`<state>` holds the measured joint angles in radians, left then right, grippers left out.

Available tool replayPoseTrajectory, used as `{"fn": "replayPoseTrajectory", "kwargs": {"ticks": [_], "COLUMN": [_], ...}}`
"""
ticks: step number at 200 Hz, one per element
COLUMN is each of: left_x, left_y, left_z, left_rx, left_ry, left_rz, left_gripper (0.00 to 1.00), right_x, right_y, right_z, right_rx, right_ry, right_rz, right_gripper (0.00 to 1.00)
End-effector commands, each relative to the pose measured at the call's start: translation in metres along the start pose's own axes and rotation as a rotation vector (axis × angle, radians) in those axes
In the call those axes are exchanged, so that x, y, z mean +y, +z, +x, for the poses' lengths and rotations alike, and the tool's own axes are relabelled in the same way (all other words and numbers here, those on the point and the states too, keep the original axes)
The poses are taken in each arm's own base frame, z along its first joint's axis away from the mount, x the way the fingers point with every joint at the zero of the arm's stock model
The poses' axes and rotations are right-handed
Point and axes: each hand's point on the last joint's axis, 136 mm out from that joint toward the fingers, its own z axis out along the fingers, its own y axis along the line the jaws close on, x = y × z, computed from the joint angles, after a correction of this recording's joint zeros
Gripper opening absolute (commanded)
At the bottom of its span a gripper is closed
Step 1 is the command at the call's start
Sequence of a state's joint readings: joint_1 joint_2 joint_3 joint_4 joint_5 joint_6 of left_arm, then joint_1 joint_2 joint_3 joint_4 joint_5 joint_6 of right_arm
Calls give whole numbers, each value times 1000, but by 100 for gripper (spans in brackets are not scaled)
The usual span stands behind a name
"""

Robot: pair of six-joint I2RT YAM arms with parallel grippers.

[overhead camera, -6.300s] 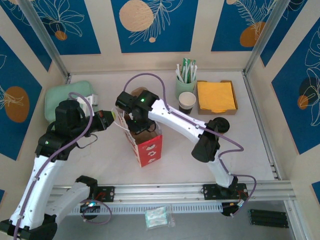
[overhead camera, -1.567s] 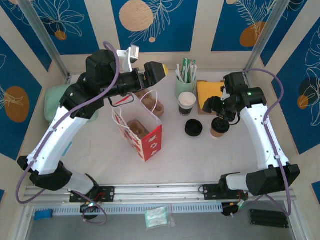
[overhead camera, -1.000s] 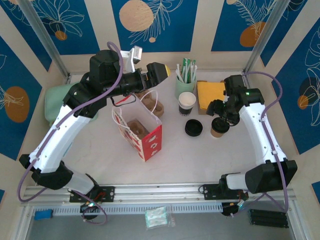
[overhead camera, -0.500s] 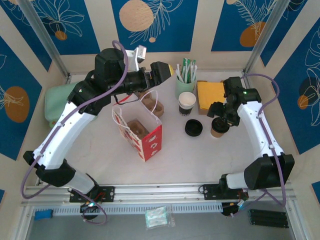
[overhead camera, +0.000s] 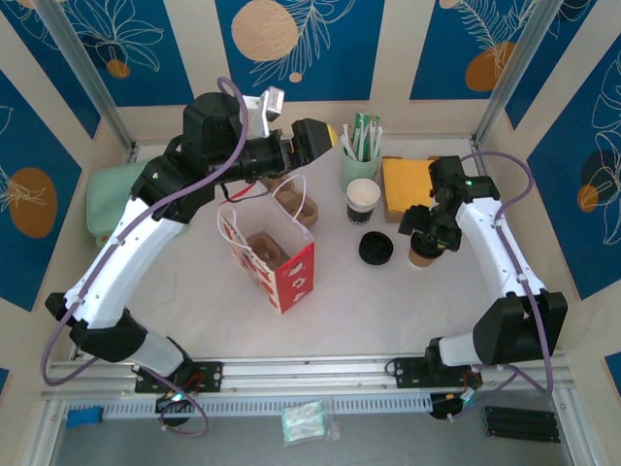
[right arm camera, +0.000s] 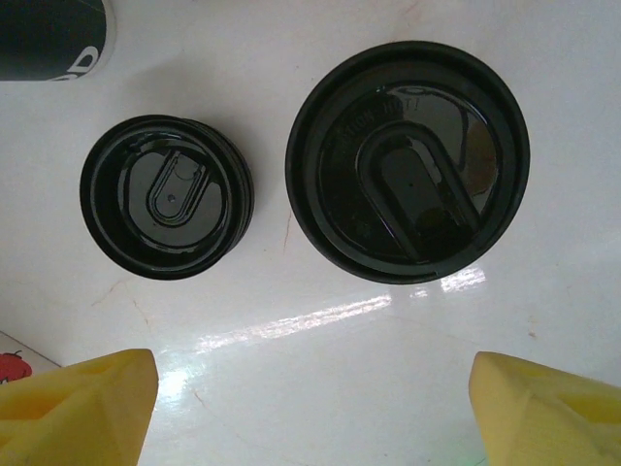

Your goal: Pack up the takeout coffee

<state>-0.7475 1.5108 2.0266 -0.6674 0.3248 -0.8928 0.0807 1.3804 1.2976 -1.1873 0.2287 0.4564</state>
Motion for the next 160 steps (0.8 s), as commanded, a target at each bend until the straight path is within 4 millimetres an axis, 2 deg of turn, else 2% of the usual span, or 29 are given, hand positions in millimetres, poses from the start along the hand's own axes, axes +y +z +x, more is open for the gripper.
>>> {"fn": "replayPoseTrajectory", "kwargs": {"ticks": [1,33,93,160], "left_x": [-14,-10,2,21], "left_y": [-7,-9,-25,-29], "left_z": [-2,3,-3,-6], "left_rx": [0,5,-32,-50], "left_ry": [10,5,41,15], "left_rz": [41,42,-21,-24], "left_gripper": [100,99,99,99], "right_x": [-2,-6,-9,-18], "right_y": [8,10,14,21], "right_z": [3,4,6,10], "right_rx": [29,33,42,53], "right_ry": [8,21,27,38], "right_rz": [5,10,13,24], "right_gripper": [84,84,84,84]}}
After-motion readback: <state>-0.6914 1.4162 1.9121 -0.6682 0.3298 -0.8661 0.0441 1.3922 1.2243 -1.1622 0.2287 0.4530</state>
